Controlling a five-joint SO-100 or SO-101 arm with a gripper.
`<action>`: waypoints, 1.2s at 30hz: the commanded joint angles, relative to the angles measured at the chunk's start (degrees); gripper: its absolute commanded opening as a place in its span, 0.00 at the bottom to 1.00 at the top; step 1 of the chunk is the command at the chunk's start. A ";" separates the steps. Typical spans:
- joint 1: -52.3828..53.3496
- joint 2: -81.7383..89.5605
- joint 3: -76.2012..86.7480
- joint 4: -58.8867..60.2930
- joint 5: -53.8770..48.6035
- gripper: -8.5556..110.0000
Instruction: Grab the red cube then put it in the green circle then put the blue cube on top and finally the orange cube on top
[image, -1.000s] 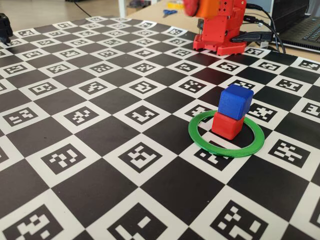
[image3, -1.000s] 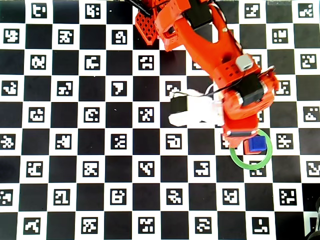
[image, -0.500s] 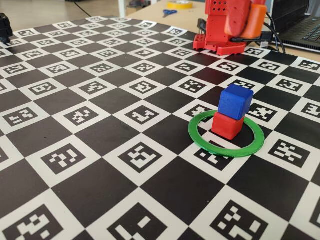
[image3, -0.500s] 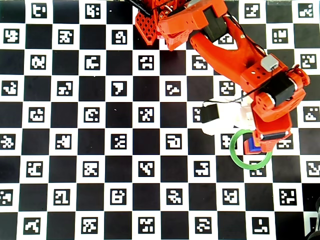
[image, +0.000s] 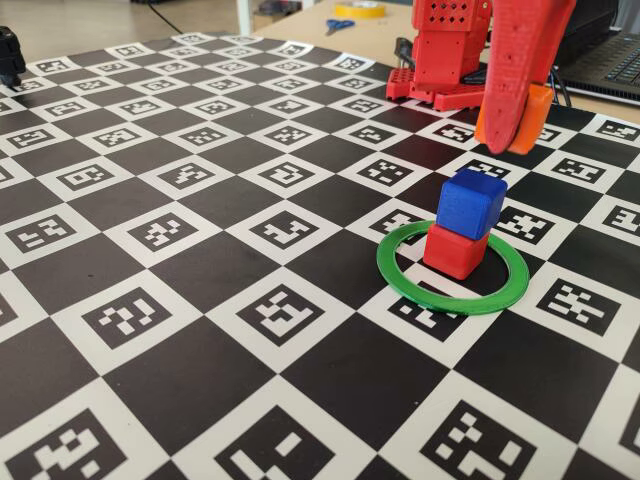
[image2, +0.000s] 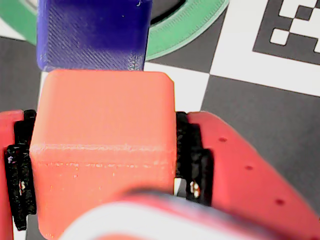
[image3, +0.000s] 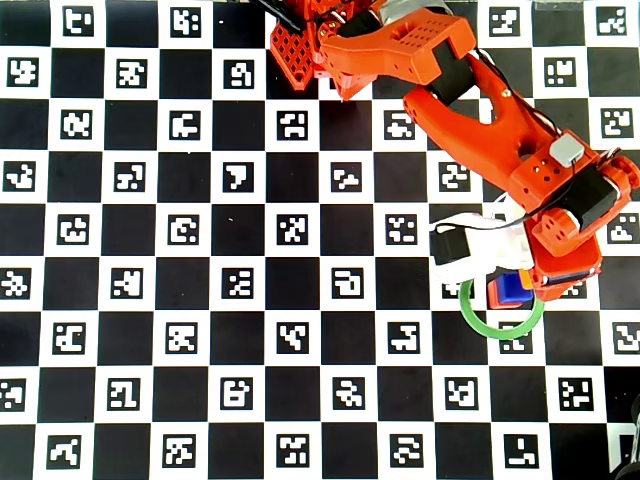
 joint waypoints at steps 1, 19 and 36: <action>0.62 2.72 -2.90 3.25 0.88 0.06; 1.76 2.55 1.41 -1.67 2.81 0.07; 1.85 1.93 2.90 -4.57 3.69 0.07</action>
